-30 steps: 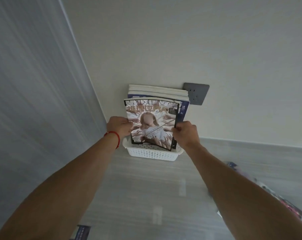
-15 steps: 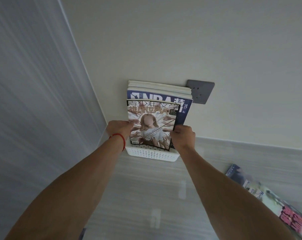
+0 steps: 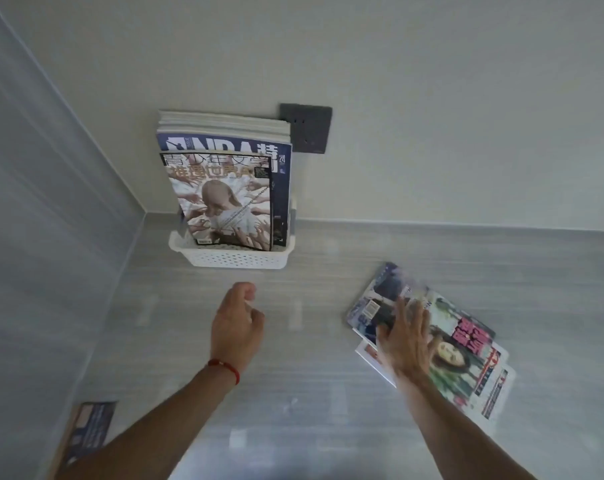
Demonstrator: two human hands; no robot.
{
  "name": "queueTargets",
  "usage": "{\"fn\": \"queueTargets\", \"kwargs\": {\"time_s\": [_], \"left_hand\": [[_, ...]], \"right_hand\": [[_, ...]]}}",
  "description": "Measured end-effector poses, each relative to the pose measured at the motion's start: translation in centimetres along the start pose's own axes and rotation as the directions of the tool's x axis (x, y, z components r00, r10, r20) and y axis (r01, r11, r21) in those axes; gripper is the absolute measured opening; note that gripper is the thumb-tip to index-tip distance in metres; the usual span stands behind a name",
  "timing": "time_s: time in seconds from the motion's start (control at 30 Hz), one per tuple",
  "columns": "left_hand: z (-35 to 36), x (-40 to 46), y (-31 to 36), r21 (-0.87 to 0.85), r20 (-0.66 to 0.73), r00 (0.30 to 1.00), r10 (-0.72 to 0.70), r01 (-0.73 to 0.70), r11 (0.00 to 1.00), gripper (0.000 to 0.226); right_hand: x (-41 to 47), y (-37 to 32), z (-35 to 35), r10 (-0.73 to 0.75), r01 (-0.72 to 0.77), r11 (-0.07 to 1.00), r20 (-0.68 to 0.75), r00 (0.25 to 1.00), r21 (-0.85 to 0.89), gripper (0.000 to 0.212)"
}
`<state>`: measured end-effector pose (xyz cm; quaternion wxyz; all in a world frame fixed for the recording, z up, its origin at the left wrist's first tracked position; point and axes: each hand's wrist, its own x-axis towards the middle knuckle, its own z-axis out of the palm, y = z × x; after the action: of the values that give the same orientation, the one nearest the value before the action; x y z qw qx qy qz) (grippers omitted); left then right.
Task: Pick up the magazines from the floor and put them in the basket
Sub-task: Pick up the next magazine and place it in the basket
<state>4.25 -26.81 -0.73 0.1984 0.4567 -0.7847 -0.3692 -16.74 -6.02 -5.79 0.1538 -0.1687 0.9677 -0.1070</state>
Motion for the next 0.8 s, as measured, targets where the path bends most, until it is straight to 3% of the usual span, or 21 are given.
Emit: {"fn": "queueTargets", "kwargs": {"time_s": [0.1, 0.23, 0.33, 0.4, 0.47, 0.5, 0.57, 0.7, 0.8], "left_hand": [[3.4, -4.5, 2.0, 0.131, 0.172, 0.985, 0.03, -0.053, 0.99, 0.039], [6.4, -7.3, 4.5, 0.308, 0.25, 0.956, 0.154, -0.23, 0.923, 0.035], [8.0, -8.1, 5.4, 0.397, 0.288, 0.93, 0.227, -0.332, 0.856, 0.028], [9.1, -8.7, 5.2, 0.499, 0.334, 0.93, 0.152, -0.311, 0.809, 0.042], [10.1, -9.2, 4.5, 0.605, 0.377, 0.926, 0.008, -0.253, 0.755, 0.064], [10.5, -9.4, 4.2, 0.622, 0.394, 0.918, -0.047, -0.229, 0.748, 0.071], [11.2, -9.8, 3.7, 0.625, 0.403, 0.911, -0.086, -0.205, 0.753, 0.08], [11.9, -9.8, 4.2, 0.672, 0.362, 0.932, -0.028, -0.241, 0.7, 0.085], [11.9, -8.8, 4.9, 0.69, 0.381, 0.916, -0.125, -0.191, 0.698, 0.09]], "right_hand": [[-0.3, 3.6, 0.4, -0.148, 0.152, 0.984, 0.05, 0.988, -0.09, 0.081], [-1.6, 4.6, 0.8, -0.402, 0.418, 0.899, 0.132, 0.906, -0.128, 0.078], [-3.5, 5.3, 1.0, -0.664, 0.693, 0.72, 0.244, 0.707, -0.049, 0.082], [-4.3, 5.8, 1.2, -0.78, 0.823, 0.567, 0.299, 0.55, -0.035, 0.084], [-4.8, 6.1, 1.1, -0.825, 0.872, 0.484, 0.29, 0.485, -0.081, 0.094], [-5.1, 6.3, 1.0, -0.819, 0.861, 0.497, 0.268, 0.507, -0.11, 0.101], [-5.5, 6.7, 0.6, -0.751, 0.781, 0.602, 0.214, 0.624, -0.167, 0.109], [-5.7, 8.3, 0.2, -0.447, 0.476, 0.872, 0.215, 0.869, -0.114, 0.114], [-5.5, 9.1, 0.1, -0.392, 0.418, 0.907, 0.271, 0.879, -0.046, 0.116]]}}
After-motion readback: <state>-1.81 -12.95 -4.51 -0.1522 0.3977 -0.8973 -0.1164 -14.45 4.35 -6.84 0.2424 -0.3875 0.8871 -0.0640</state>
